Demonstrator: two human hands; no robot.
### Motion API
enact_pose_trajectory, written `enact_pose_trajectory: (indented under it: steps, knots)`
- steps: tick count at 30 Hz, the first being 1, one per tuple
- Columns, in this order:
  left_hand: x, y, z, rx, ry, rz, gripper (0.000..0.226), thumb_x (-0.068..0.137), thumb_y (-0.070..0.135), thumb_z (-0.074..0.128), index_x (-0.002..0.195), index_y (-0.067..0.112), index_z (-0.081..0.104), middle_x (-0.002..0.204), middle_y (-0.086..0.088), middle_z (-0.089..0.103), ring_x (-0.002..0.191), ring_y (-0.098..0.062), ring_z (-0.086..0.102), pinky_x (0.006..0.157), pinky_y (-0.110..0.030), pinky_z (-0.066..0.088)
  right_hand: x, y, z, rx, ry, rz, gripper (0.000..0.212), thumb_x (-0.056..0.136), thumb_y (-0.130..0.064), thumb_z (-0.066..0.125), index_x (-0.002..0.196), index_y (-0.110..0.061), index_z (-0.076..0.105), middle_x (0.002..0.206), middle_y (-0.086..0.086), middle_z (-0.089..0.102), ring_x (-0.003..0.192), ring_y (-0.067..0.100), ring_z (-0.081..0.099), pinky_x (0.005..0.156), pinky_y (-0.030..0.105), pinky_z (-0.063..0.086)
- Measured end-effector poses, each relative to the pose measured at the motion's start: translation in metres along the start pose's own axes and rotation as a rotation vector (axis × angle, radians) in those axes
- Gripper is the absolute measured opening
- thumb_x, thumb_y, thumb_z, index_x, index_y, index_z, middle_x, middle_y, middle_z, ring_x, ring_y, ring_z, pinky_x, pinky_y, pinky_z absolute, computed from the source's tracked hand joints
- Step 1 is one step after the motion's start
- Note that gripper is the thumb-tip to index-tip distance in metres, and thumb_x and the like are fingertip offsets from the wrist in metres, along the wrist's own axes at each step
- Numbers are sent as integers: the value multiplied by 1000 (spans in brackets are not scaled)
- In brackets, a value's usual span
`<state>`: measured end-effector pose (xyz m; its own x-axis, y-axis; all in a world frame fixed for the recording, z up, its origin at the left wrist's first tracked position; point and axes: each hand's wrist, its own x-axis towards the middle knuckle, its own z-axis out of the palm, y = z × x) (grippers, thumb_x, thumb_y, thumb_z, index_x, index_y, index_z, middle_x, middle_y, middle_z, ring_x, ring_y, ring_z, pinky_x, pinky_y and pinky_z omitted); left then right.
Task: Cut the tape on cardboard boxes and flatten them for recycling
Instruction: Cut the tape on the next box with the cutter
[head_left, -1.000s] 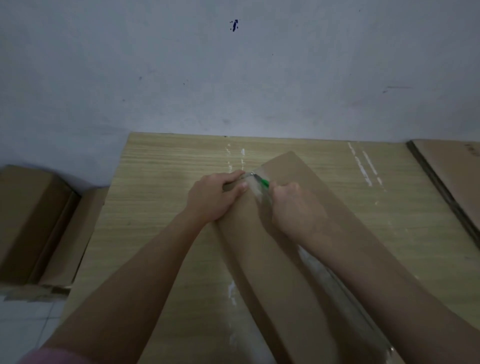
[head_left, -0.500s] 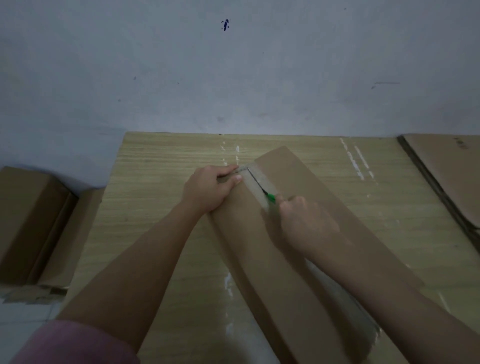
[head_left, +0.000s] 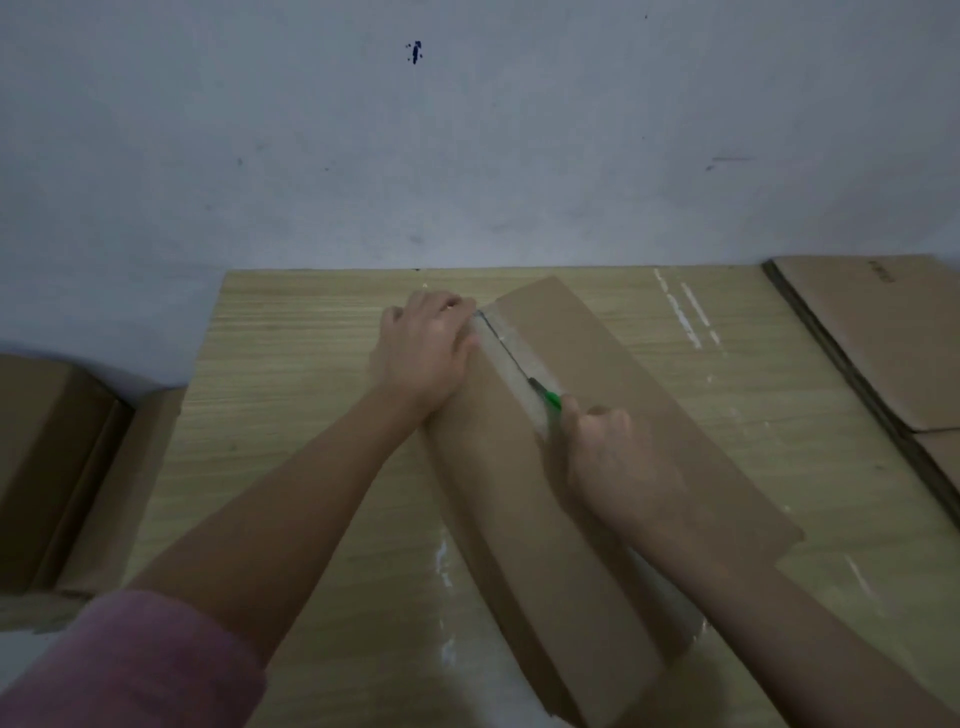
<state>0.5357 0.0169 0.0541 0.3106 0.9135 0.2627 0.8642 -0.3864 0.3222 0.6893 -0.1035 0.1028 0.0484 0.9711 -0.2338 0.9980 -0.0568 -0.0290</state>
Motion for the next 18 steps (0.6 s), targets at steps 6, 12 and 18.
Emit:
enact_pose_trajectory:
  steps: [6,12,18]
  knots:
    - [-57,33,16,-74,26,73,51,80,43,46,115,11,65,120,-7,63,112,-25,59,99,-48,37,13,-11,-14,-71,-18,-69,31,102,-14,24,127,-9,41,120,16,51,113,35,53,86,39,42]
    - [-67,41,20,14,-118,-12,84,77,63,6,146,23,31,154,6,26,144,-10,15,110,-38,-8,22,-15,-42,-187,-100,-106,30,99,-20,35,123,-7,45,124,18,46,117,36,49,90,38,41]
    - [-54,44,24,35,-123,-47,70,90,58,18,148,20,27,156,5,23,145,-10,13,114,-43,-4,5,-1,-41,-267,-160,-86,29,96,-14,33,118,-5,49,122,20,50,116,35,50,89,38,42]
